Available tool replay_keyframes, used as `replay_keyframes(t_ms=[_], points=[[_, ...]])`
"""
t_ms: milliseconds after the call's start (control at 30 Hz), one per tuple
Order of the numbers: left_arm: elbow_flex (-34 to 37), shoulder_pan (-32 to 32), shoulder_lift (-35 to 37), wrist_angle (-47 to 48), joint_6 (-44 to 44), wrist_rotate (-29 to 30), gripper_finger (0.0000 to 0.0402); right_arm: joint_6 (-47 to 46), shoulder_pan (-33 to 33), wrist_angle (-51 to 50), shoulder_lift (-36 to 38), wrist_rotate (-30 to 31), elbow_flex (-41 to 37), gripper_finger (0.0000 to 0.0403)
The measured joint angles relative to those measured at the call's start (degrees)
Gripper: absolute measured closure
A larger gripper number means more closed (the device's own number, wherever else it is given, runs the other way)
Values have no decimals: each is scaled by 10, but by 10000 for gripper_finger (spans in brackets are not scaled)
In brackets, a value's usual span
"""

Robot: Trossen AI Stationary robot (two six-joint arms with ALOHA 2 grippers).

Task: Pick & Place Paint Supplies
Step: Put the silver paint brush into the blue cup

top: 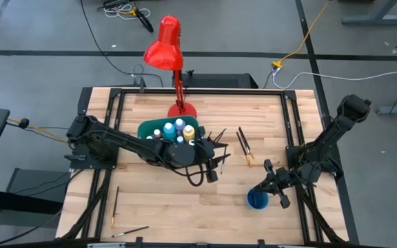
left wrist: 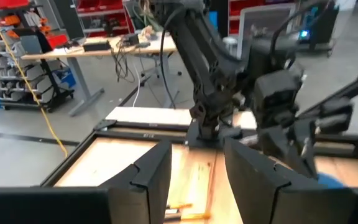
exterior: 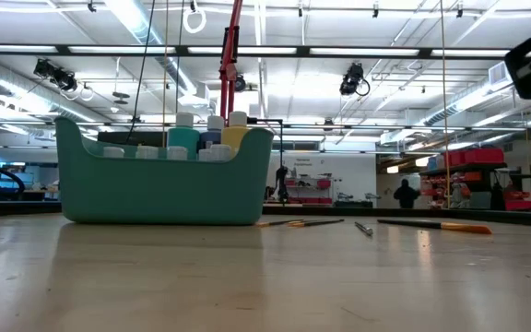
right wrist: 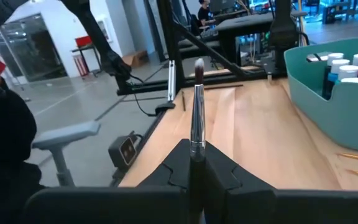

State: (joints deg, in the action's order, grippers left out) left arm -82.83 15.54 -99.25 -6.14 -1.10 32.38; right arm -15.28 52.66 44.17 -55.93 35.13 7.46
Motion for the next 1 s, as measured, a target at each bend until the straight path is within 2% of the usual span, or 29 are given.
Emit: replay_keyframes(t_ms=[267, 667, 867, 1000], points=[[0, -2, 0, -41, 0, 0, 248, -33, 0, -4, -21, -2, -13, 377], [0, 3, 0, -44, 6, 0, 248, -37, 0, 13, -31, -2, -13, 320], [0, 28, 0, 23, 11, 0, 248, 9, 0, 71, -31, 0, -13, 298], [0, 59, 0, 115, 9, -12, 248, 76, 0, 126, -31, 0, -13, 278]])
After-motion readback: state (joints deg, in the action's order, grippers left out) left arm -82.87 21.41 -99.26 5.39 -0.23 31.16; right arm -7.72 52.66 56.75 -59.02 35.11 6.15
